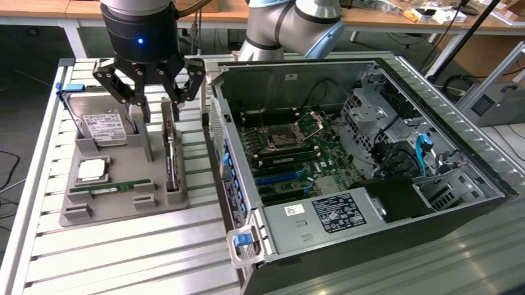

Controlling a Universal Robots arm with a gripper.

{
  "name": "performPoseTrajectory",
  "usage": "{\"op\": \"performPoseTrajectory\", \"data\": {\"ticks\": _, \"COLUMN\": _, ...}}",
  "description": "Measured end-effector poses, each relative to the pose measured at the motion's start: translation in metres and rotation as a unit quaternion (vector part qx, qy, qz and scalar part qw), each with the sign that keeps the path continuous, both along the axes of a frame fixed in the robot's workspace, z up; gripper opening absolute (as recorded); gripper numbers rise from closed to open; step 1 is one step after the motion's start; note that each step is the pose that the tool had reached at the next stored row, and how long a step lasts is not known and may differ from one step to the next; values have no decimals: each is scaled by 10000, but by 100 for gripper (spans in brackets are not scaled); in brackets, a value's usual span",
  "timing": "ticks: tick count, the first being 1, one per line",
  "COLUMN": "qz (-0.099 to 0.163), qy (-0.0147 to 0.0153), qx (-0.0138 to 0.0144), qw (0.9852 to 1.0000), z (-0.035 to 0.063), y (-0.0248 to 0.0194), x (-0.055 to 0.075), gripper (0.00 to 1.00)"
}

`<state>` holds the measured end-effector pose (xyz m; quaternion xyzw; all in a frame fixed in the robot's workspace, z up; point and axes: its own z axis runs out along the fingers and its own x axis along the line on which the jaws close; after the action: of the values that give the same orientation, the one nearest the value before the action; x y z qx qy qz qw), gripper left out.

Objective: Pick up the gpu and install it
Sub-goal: 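Pick up the gpu and move the gpu toward the slot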

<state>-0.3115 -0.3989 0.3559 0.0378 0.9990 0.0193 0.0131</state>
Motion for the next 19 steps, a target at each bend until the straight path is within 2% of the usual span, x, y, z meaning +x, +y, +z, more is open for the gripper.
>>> {"op": "performPoseTrajectory", "data": {"ticks": 19, "qz": 0, "qy": 0, "qx": 0, "qw": 10000, "z": -51, "y": 0, "x": 0, "gripper": 48}}
